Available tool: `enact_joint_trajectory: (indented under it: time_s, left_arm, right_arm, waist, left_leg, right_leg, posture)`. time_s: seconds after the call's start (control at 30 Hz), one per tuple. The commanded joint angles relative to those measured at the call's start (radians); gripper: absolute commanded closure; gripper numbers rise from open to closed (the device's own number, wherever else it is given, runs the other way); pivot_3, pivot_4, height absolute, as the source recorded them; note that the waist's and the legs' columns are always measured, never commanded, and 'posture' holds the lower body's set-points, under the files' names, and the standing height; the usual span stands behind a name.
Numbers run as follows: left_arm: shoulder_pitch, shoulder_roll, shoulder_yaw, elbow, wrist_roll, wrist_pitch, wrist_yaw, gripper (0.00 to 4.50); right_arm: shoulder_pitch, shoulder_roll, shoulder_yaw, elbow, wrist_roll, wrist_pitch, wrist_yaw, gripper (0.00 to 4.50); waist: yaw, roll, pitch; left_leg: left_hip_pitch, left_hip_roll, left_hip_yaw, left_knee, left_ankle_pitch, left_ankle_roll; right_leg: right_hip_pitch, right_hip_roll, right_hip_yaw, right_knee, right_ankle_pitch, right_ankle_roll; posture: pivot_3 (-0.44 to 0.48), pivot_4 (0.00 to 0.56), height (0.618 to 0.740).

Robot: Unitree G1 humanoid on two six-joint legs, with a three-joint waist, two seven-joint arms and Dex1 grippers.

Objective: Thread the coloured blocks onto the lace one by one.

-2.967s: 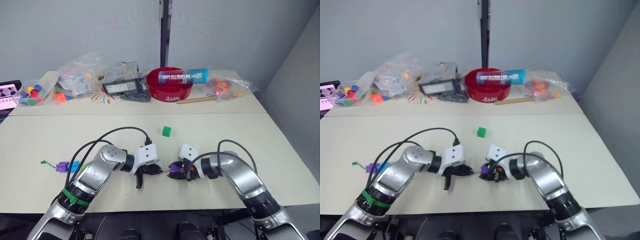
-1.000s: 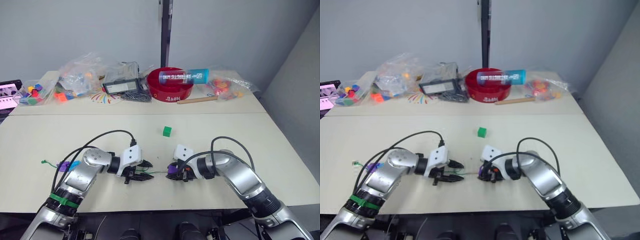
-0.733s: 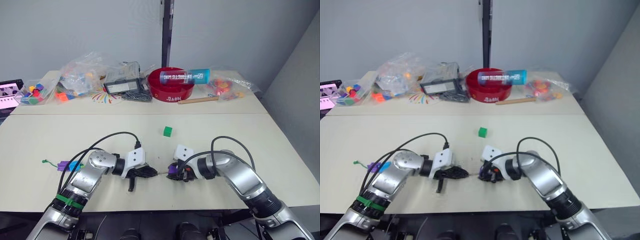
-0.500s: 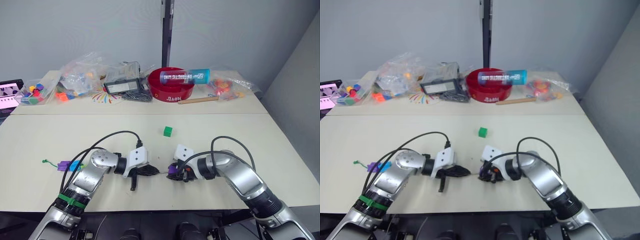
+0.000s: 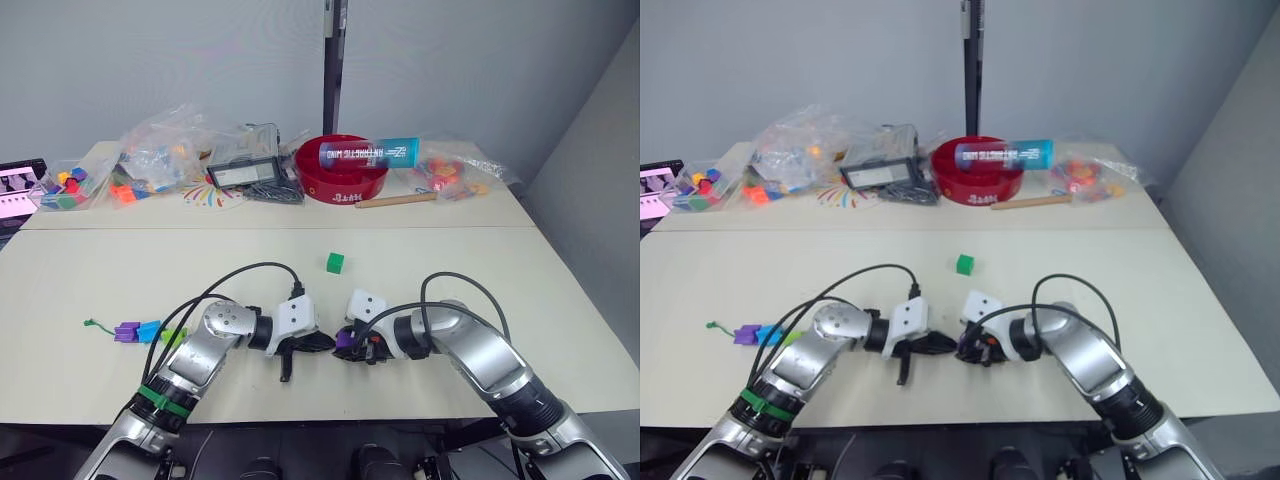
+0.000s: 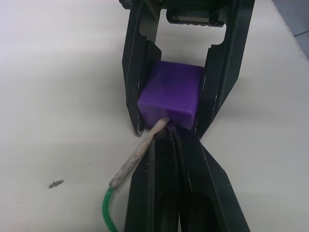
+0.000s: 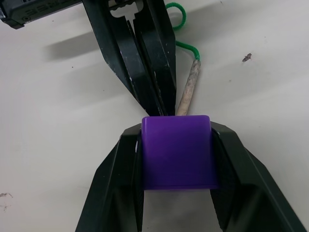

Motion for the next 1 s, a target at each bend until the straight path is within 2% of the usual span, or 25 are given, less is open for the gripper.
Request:
enact_joint_trajectory:
  time_s: [0.03,0.23,0.47,0.73,0.83,1.0]
  left_arm:
    - [-0.027,0.001,0.049,-0.028,-0.028,0.027,0.023,3.58]
    - [-0.010,0.064,0.112,-0.081,-0.082,0.070,-0.006,1.66]
    - [0.059,0.136,0.126,-0.051,-0.081,0.032,-0.038,1.66]
    - [0.054,0.109,0.104,0.060,-0.036,-0.041,-0.024,1.66]
    - [0.053,0.104,0.106,0.067,-0.037,-0.051,-0.028,2.46]
    - [0.055,0.108,0.128,0.033,-0.088,-0.029,-0.061,4.06]
  right_arm:
    - [0.008,0.006,0.034,0.009,0.011,0.018,0.001,3.28]
    - [0.015,0.004,0.034,0.006,0.017,0.019,-0.005,3.28]
    - [0.012,-0.002,0.029,0.010,0.019,0.017,-0.001,3.28]
    - [0.012,-0.004,0.027,0.004,0.021,0.021,-0.002,3.28]
    - [0.011,-0.004,0.027,0.004,0.021,0.022,-0.003,3.28]
    - [0.018,-0.005,0.024,-0.002,0.023,0.024,-0.007,3.28]
  waist:
    - [0.000,0.000,0.000]
    - [-0.004,0.000,0.000]
    - [-0.003,0.000,0.000]
    - [0.000,0.000,0.000]
    - [0.000,0.000,0.000]
    - [-0.001,0.000,0.000]
  left_leg:
    - [0.000,0.000,0.000,0.000,0.000,0.000]
    - [0.000,0.000,0.000,0.000,0.000,0.000]
    - [0.000,0.000,0.000,0.000,0.000,0.000]
    - [0.001,0.000,0.000,0.000,0.000,0.000]
    - [0.001,0.000,0.000,0.000,0.000,0.000]
    - [0.000,0.000,0.000,0.000,0.000,0.000]
  right_leg:
    - [0.000,0.000,0.000,0.000,0.000,0.000]
    - [0.000,0.000,0.000,0.000,0.000,0.000]
    - [0.000,0.000,0.000,0.000,0.000,0.000]
    - [0.000,0.000,0.000,0.000,0.000,0.000]
    - [0.000,0.000,0.000,0.000,0.000,0.000]
    - [0.000,0.000,0.000,0.000,0.000,0.000]
  posture:
    - [0.000,0.150,0.731]
    - [0.000,0.150,0.731]
    - [0.000,0.150,0.731]
    - [0.000,0.150,0.731]
    - [0.000,0.150,0.731]
    - [0.000,0.150,0.731]
